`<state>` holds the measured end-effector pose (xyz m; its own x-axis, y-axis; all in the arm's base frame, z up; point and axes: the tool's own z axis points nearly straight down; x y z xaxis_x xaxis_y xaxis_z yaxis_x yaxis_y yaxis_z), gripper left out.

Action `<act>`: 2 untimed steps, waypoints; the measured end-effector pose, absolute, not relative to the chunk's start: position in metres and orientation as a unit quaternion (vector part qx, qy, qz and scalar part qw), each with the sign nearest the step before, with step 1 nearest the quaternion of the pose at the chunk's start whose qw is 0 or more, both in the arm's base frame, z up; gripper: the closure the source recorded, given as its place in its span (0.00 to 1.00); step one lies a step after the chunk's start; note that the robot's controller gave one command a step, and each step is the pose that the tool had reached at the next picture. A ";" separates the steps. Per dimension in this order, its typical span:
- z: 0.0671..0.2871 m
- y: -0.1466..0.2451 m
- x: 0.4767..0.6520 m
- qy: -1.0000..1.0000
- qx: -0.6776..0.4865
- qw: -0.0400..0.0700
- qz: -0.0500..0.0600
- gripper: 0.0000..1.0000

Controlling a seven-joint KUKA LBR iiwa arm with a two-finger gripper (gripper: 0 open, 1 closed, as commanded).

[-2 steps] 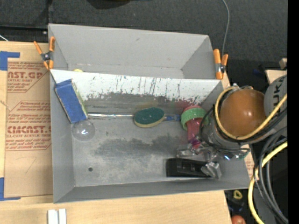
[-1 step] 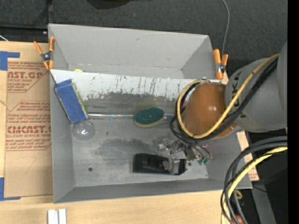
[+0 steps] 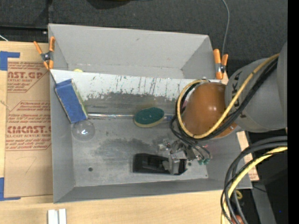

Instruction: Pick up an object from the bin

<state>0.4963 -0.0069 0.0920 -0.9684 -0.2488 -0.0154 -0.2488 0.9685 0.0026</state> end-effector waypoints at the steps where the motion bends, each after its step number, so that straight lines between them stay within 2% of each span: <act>1: 0.115 -0.024 0.485 0.956 -0.292 0.013 0.000 1.00; 2: 0.089 -0.011 0.501 0.993 -0.119 0.007 -0.001 1.00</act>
Offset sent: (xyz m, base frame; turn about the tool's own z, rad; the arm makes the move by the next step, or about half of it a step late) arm 0.0026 0.0002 -0.0066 0.0076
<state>0.5007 -0.0108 0.0885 -0.9717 -0.2357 -0.0142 -0.2357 0.9718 -0.0028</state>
